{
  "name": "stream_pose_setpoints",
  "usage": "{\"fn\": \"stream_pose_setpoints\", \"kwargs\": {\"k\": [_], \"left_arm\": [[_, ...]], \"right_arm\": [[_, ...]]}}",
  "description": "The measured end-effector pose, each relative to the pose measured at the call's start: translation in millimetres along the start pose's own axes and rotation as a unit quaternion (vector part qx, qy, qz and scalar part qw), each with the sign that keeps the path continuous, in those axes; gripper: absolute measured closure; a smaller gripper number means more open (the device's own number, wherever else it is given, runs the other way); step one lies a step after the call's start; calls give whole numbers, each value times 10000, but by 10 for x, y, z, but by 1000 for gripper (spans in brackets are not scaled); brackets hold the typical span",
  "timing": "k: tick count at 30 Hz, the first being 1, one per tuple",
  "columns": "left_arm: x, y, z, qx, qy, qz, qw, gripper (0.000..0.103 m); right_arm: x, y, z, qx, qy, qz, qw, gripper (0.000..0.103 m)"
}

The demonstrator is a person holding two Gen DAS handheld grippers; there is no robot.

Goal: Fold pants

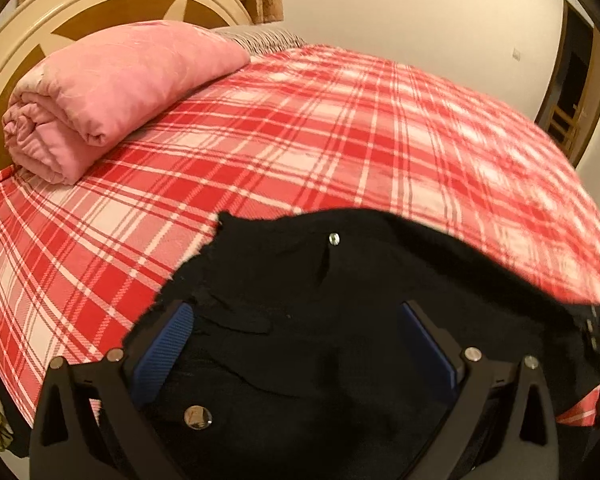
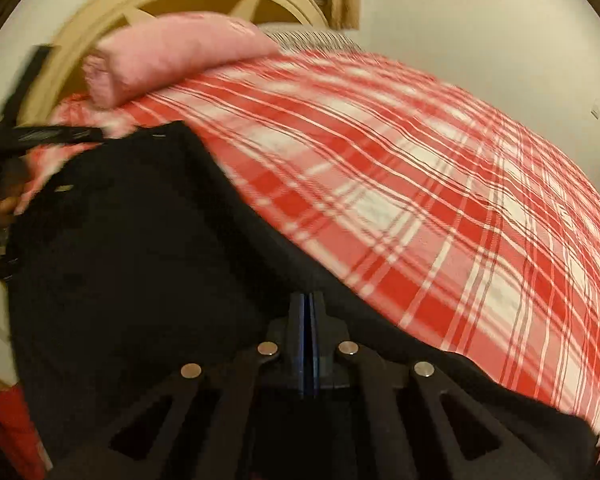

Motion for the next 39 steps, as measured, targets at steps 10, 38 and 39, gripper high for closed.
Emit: {"fn": "stream_pose_setpoints", "kwargs": {"k": [10, 38, 39], "left_arm": [[-210, -140, 91, 447, -381, -39, 9983, 0], [280, -972, -105, 1832, -909, 126, 9788, 88], [358, -1046, -149, 1836, -891, 170, 9788, 88]], "right_arm": [[604, -128, -753, 110, -729, -106, 9972, 101], [316, -1130, -390, -218, 130, 1006, 9946, 102], [371, -1154, -460, -254, 129, 965, 9949, 102]]}}
Point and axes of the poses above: each gripper's, at about its wrist camera, not at the fingertips, and y roughly the way its jaws point, z to its right, x to its underside, the point moved 6 cm from there along y, roughly the way its jaws point, and after that the axes turned 2 degrees about z, right-handed, at the moved point
